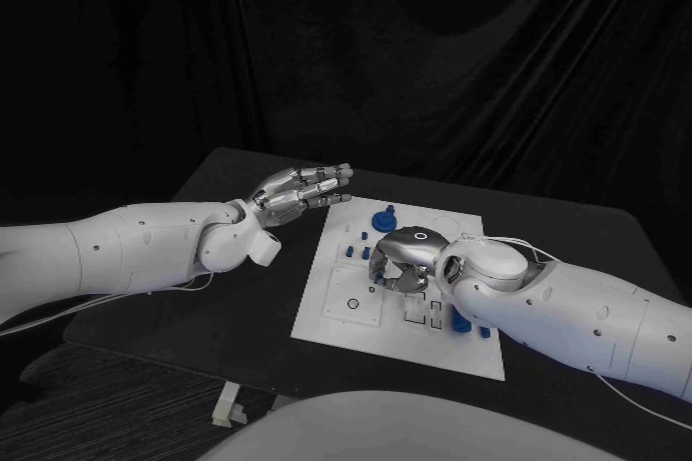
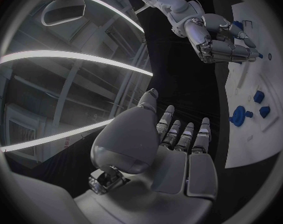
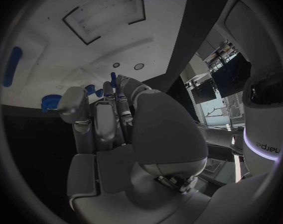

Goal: Assemble the parts on the task board

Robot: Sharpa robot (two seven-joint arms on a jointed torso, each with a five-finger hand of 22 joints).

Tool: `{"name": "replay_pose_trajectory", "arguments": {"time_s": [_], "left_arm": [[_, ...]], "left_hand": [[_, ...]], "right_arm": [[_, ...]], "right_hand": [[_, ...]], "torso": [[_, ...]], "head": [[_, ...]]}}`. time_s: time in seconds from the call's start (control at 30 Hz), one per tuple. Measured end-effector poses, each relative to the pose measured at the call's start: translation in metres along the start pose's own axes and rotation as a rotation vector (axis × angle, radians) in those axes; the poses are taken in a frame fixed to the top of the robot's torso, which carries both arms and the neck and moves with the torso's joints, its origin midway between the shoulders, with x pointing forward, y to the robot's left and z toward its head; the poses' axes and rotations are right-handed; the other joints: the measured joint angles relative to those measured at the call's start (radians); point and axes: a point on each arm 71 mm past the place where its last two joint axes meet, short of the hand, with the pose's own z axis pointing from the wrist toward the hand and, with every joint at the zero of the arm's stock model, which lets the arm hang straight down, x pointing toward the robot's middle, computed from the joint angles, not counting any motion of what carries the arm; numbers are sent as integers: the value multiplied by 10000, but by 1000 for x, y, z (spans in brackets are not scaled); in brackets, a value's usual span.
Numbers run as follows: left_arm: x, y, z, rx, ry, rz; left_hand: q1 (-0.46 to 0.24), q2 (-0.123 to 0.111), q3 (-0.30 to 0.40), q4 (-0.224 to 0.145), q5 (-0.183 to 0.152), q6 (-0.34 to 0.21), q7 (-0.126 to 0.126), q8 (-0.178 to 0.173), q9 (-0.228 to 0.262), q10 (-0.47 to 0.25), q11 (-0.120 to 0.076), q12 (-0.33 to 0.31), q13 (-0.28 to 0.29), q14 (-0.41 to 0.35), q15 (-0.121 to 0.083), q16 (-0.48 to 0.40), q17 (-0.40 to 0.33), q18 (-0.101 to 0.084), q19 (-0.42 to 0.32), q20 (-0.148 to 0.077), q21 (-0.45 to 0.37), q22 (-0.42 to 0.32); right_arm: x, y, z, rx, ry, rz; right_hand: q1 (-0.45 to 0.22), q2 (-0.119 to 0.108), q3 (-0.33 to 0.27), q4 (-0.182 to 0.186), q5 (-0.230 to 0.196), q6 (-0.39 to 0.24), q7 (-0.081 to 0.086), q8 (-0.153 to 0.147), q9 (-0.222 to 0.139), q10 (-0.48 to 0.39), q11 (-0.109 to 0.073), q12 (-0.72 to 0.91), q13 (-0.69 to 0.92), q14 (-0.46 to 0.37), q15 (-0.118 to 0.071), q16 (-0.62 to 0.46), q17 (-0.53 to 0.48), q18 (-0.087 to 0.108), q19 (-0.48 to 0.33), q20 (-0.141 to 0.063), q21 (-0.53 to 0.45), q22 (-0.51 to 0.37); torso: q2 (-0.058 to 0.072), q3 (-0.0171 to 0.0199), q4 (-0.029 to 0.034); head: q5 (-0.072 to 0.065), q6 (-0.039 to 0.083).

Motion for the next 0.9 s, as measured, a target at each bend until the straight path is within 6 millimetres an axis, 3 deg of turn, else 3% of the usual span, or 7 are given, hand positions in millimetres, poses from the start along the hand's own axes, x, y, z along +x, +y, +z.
{"name": "replay_pose_trajectory", "arguments": {"time_s": [0.5, 0.9], "left_arm": [[0, 3, 0, -44, 30, -41], [0, 5, 1, -89, 41, -68]], "left_hand": [[-39, 40, 0, 0, 0, -1, 0, -1, -1, 0, 0, 0, -2, 0, 0, 0, -1, 0, -1, 0, 0, -18], [-39, 40, 1, 0, 38, -1, -1, -1, -2, -1, -1, -1, -2, -1, 0, 0, -1, -1, -1, 0, 0, -23]], "right_arm": [[7, 2, 4, 34, 79, 88], [12, -1, 6, 195, 151, 132]], "right_hand": [[-1, -1, -1, 1, -1, -3, 3, 0, -1, -2, 2, -19, -4, 0, 0, 0, -2, 0, 0, 0, 0, -2], [-1, -1, -1, 1, -1, -35, 35, -39, -2, -3, 3, -51, 6, -1, 0, -1, -43, 0, 0, 0, 0, -3]], "torso": [[4, -6, 11], [-3, -6, 3]], "head": [[-18, 0], [42, 0]]}}
